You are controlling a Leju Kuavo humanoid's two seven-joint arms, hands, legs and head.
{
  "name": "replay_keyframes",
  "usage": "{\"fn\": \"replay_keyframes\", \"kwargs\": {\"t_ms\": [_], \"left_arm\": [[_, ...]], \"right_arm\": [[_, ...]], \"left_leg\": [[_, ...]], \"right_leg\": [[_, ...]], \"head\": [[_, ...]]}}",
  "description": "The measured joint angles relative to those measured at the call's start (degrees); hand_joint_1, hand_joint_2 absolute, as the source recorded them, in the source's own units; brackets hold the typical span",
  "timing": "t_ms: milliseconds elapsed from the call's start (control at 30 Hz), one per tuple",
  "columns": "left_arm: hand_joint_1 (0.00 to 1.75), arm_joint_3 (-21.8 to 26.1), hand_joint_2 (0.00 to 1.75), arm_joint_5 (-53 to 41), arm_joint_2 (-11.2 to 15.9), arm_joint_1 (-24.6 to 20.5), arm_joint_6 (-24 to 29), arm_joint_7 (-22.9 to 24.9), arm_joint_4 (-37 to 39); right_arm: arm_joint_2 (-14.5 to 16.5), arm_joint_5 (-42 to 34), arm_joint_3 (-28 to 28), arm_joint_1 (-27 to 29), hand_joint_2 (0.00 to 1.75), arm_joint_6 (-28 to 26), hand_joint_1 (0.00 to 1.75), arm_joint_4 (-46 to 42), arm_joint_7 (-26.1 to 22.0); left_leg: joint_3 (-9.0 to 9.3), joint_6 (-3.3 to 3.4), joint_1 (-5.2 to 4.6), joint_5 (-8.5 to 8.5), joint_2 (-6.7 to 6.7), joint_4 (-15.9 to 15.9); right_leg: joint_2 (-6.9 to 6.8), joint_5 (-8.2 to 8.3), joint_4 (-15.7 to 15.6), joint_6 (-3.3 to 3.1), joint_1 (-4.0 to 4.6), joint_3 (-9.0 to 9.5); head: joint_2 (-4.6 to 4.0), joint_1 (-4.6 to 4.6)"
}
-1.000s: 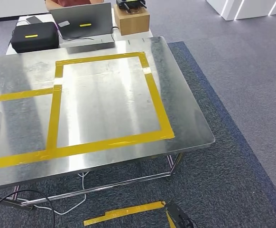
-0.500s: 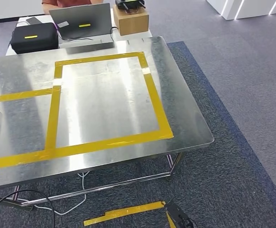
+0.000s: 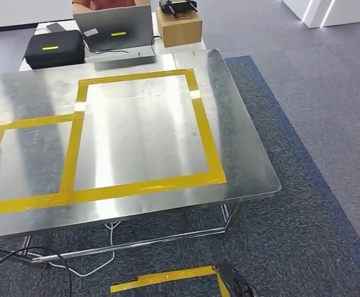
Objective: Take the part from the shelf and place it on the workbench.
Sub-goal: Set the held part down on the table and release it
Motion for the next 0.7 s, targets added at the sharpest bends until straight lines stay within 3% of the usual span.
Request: {"fn": "replay_keyframes", "kwargs": {"t_ms": [33, 67, 133, 200, 267, 300, 333, 400, 433, 500, 600, 633, 700], "left_arm": [[1.75, 0.1, 1.75, 0.0, 0.0, 0.1, 0.0, 0.0, 0.0], [1.75, 0.2, 1.75, 0.0, 0.0, 0.2, -0.1, 0.0, 0.0], [1.75, 0.4, 1.75, 0.0, 0.0, 0.1, 0.0, 0.0, 0.0], [1.75, 0.4, 1.75, 0.0, 0.0, -0.1, 0.0, 0.0, 0.0], [1.75, 0.3, 1.75, 0.0, 0.0, 0.0, -0.1, 0.0, 0.1], [1.75, 0.3, 1.75, 0.0, 0.0, 0.0, -0.1, 0.0, 0.1], [1.75, 0.3, 1.75, 0.0, 0.0, 0.0, -0.1, 0.0, 0.1], [1.75, 0.3, 1.75, 0.0, 0.0, 0.0, -0.1, 0.1, 0.2], [1.75, 0.3, 1.75, 0.0, 0.0, 0.0, -0.1, 0.1, 0.2], [1.75, 0.3, 1.75, 0.0, 0.1, -0.1, -0.1, 0.1, 0.2], [1.75, 0.4, 1.75, 0.0, 0.3, 0.0, -0.1, 0.1, 0.1], [1.75, 0.4, 1.75, 0.0, 0.3, -0.1, -0.1, 0.2, 0.1], [1.75, 0.4, 1.75, 0.0, 0.4, -0.1, -0.1, 0.3, 0.1]], "right_arm": [[0.0, -0.1, 0.0, 0.0, 0.0, 0.0, 0.0, 0.0, 0.1], [0.0, -0.3, 0.0, 0.0, 0.0, 0.0, 0.0, 0.0, 0.1], [0.1, -0.6, 0.0, 0.0, 0.0, 0.0, 0.0, 0.0, 0.1], [0.1, -0.7, 0.0, 0.1, 0.0, 0.0, 0.0, 0.0, 0.1], [0.1, -0.8, 0.0, 0.3, 0.0, 0.0, 0.0, 0.0, 0.1], [0.1, -0.8, 0.0, 0.4, 0.0, 0.0, 0.0, 0.0, 0.1], [0.1, -0.8, 0.0, 0.3, 0.0, 0.0, 0.0, 0.1, 0.0], [0.1, -0.8, 0.0, 0.2, 0.0, 0.0, 0.0, 0.1, -0.1], [0.1, -0.8, 0.0, 0.1, 0.0, 0.0, 0.0, 0.1, -0.1], [0.1, -0.8, 0.0, 0.0, 0.0, 0.0, 0.0, 0.1, -0.2], [0.1, -1.0, 0.0, 0.0, 0.0, 0.1, 0.0, 0.0, -0.2], [0.1, -1.1, 0.0, 0.0, 0.0, 0.1, 0.0, 0.0, -0.2], [0.1, -1.4, 0.0, -0.1, 0.0, 0.2, 0.0, 0.0, -0.2]], "left_leg": [[-0.18, -0.32, 0.13, 0.07, -0.54, 0.0], [-0.31, -0.6, 0.2, 0.04, -0.25, 0.2], [-1.34, -1.07, 0.03, -1.23, 3.17, 2.4], [-4.27, -1.32, -0.11, -4.26, 7.13, 8.8], [-7.08, -1.36, -0.03, -6.22, 8.01, 14.6], [-7.38, -1.3, -0.02, -5.8, 8.06, 15.1], [-6.64, -1.16, -0.03, -4.39, 8.07, 13.5], [-3.42, -0.69, -0.17, -0.88, 8.46, 7.1], [-1.89, -0.4, -0.38, 0.09, 8.77, 4.0], [-0.69, 0.0, -0.77, 0.01, 9.24, 1.2], [-0.48, 0.65, -0.69, -0.07, 8.83, 0.4], [-0.3, 0.77, -0.66, -0.06, 8.7, 0.2], [-0.05, 0.76, -0.86, -0.41, 8.49, 0.4]], "right_leg": [[-0.75, 0.05, 0.1, -0.56, 0.09, -0.03], [-1.42, 0.04, 0.2, -1.01, 0.17, 0.01], [-2.83, 0.0, 0.1, -1.81, 0.22, 0.24], [-4.36, -0.22, 0.0, -2.36, 0.48, 0.5], [-5.7, -0.47, 0.0, -2.65, 0.7, 0.65], [-6.19, -0.58, 0.0, -2.69, 0.75, 0.71], [-6.59, -0.68, 0.0, -2.68, 0.78, 0.83], [-7.14, -0.94, 0.0, -2.5, 0.84, 1.16], [-7.31, -1.08, 0.0, -2.3, 0.94, 1.23], [-7.61, -1.19, 0.0, -1.73, 1.12, 1.14], [-7.51, -1.61, 0.0, -0.69, 1.12, 1.02], [-6.98, -1.91, 0.4, -0.65, 1.13, 0.73], [-5.99, -2.14, 0.5, -2.17, 1.16, 0.55]], "head": [[0.0, -0.04], [0.0, -0.03], [0.0, -0.37], [0.0, -0.72], [0.0, -0.74], [0.0, -0.75], [0.0, -0.75], [0.0, -0.73], [0.0, -0.74], [0.0, -0.71], [0.0, -0.65], [0.0, -0.56], [0.0, -0.43]]}}
